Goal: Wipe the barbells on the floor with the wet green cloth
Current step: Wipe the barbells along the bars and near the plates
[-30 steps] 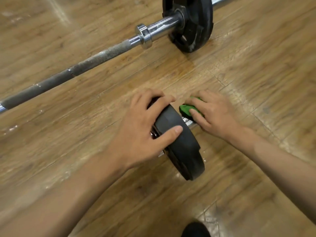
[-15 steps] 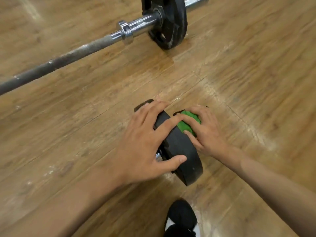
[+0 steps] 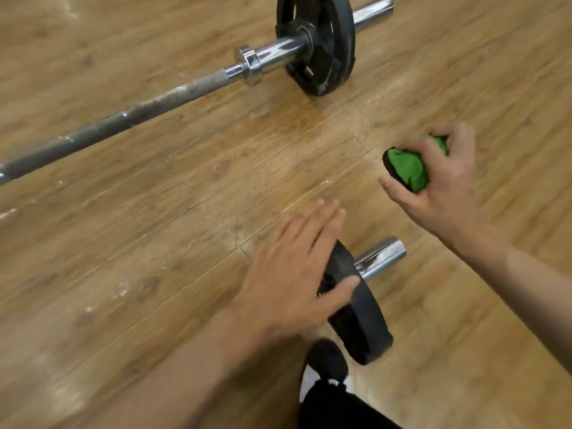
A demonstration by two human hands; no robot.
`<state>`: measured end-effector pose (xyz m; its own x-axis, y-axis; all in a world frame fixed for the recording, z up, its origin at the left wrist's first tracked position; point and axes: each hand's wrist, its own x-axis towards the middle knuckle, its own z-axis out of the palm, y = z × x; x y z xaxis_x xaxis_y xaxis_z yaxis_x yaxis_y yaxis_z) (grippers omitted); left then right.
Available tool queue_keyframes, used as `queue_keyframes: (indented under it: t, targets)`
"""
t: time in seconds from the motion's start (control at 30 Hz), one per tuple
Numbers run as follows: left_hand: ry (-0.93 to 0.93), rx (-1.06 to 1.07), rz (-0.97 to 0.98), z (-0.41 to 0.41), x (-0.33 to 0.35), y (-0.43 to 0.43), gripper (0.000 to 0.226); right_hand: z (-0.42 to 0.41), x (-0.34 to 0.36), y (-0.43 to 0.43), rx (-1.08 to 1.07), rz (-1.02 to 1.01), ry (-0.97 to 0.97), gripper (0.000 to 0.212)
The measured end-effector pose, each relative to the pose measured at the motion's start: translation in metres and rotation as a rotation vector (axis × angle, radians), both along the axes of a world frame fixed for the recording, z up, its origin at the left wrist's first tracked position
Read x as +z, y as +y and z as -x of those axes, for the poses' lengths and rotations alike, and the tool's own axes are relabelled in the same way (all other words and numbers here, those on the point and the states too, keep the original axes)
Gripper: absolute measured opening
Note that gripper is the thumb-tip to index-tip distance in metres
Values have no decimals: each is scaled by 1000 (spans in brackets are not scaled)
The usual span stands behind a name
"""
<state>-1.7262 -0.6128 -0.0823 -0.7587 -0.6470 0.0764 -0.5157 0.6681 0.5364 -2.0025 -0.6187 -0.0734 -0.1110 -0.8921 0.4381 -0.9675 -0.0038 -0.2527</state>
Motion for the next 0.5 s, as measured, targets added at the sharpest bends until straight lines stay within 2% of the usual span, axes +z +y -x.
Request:
queue_keyframes:
  t: [0.1, 0.23, 0.37, 0.5]
  targets:
    - [-197, 132, -103, -19, 46, -12, 83, -21, 49, 12, -18, -60, -83, 54]
    - [-350, 156, -169, -48, 155, 4, 88, -46, 139, 39, -47, -137, -207, 58]
    - [-473, 223, -184, -56, 291, -3, 86, -58, 254, 43, -182, -167, -357, 59]
    - [-501, 245, -125, -37, 411, -43, 77, -53, 367, 14, -225, -186, -451, 56]
